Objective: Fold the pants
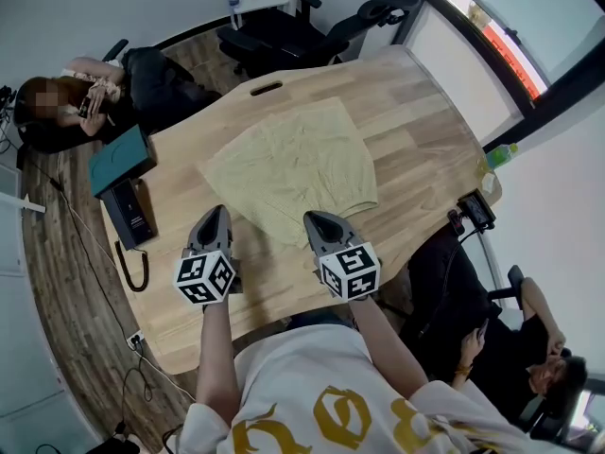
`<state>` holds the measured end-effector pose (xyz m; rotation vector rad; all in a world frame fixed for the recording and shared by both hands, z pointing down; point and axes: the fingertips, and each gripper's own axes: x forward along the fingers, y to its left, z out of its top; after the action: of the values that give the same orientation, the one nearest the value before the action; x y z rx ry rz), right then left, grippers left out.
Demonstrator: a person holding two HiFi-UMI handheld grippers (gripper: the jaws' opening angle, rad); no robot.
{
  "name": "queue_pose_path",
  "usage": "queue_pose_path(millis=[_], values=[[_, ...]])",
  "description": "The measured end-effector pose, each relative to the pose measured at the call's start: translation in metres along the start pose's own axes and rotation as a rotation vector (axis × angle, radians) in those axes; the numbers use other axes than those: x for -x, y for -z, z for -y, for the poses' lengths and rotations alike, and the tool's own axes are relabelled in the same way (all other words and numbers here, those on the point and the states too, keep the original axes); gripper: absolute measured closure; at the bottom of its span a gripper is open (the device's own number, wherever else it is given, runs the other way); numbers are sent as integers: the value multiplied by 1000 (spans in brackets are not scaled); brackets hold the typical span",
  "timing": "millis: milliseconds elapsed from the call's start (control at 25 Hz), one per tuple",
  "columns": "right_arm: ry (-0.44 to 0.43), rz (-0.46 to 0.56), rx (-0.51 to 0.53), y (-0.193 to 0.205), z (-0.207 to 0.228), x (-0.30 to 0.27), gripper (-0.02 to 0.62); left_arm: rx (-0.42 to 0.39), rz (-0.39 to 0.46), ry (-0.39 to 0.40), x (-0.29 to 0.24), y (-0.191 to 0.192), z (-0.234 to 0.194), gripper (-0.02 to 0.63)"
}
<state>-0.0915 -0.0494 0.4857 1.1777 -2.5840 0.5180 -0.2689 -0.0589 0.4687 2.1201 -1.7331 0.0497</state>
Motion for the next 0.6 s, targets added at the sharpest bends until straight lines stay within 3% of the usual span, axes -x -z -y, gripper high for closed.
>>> queue_pose_path(millis=[200,600], values=[[-33,-45,-10,12,-4,-15,589,29,-27,-23,-6,9,-13,598],[-101,-110,60,27,-15,-48,589,6,-98,-85,-27,32,-39,598]])
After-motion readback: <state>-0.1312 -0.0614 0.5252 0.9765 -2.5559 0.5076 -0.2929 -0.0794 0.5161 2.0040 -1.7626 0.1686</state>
